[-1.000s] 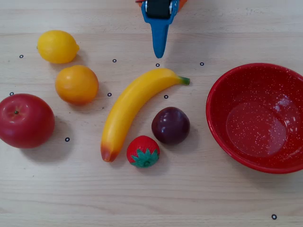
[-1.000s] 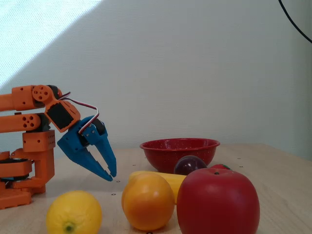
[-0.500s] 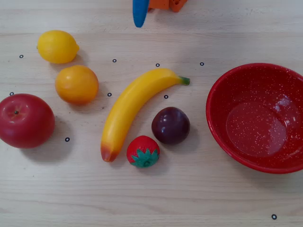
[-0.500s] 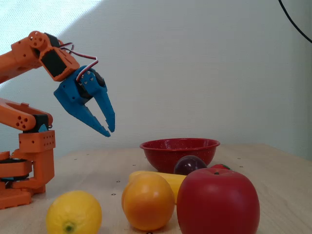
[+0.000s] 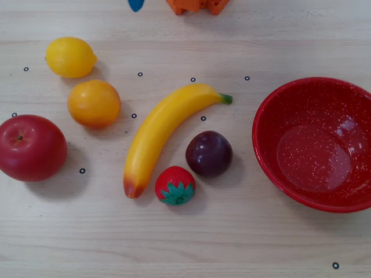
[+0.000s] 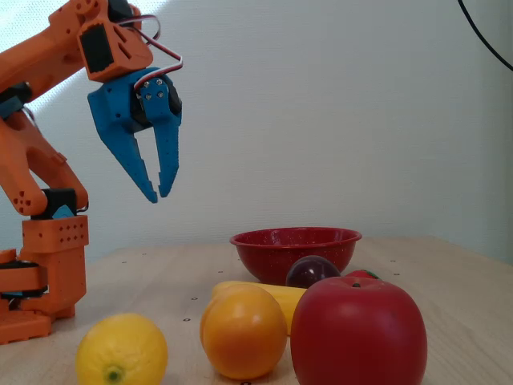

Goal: Put the lemon in the red bowl.

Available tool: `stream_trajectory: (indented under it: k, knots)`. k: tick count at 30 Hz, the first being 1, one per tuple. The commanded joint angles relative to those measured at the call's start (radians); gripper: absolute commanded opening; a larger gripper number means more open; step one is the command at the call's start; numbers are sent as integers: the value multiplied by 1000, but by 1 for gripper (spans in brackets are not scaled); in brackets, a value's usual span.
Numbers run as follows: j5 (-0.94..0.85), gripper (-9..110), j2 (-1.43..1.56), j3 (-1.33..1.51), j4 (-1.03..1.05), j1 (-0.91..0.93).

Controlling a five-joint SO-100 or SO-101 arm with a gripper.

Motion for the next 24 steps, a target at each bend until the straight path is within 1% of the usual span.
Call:
stream_trajectory:
  k: [1,5,14,24]
  knots:
    - [80,0,-38,-126,34,-77]
    - [152,0,-160,-224,89,-167]
    - [276,0,-394,-400,117,-347]
    - [413,0,-574,-512,138,-420]
